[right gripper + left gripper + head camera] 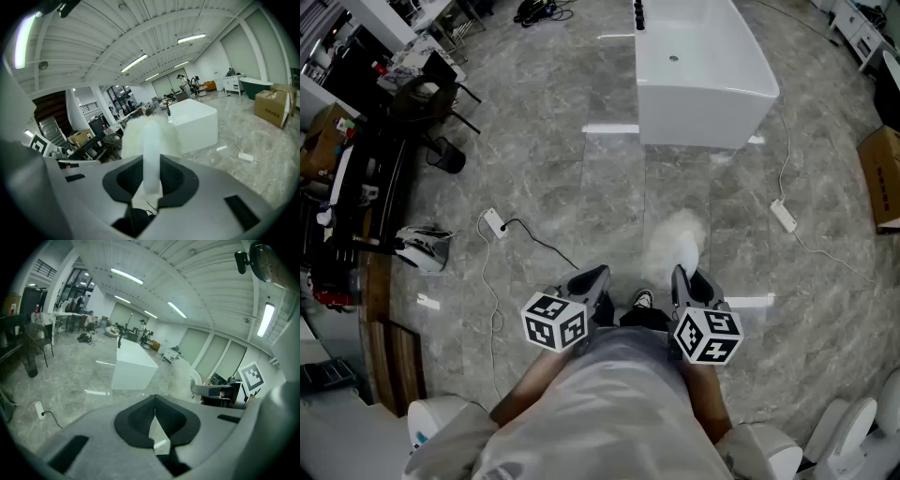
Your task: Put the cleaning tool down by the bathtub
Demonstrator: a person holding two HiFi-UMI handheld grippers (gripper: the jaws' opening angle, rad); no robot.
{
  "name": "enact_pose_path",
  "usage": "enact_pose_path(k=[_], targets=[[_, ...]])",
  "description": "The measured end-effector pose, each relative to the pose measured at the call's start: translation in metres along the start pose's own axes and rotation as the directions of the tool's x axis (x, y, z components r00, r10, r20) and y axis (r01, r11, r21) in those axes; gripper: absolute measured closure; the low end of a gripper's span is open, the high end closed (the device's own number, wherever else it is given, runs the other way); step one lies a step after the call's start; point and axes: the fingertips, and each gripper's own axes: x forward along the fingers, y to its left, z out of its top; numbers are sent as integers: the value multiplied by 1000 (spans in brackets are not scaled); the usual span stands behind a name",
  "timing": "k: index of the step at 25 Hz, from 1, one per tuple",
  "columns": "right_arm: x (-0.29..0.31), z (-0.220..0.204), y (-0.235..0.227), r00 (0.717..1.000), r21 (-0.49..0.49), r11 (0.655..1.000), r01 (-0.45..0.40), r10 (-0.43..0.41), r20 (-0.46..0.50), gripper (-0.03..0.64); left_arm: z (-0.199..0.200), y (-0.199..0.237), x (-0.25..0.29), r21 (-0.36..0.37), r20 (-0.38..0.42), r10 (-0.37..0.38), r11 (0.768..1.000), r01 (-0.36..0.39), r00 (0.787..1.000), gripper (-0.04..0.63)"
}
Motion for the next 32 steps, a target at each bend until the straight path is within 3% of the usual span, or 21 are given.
enact_pose_path(k=[9, 18, 32], targets=[[1, -3, -15, 1000, 13, 1000, -3, 3, -16, 545, 1, -15, 7, 24, -2, 23, 999, -23, 1000, 591], [12, -2, -27, 998, 59, 997, 44, -41, -43, 543, 3, -9, 29, -11, -45, -22, 1000, 22, 999, 591], [96, 78, -41, 996, 31, 997, 70, -68, -62, 543, 100, 41, 115, -20, -13, -89, 996, 89, 996, 591]])
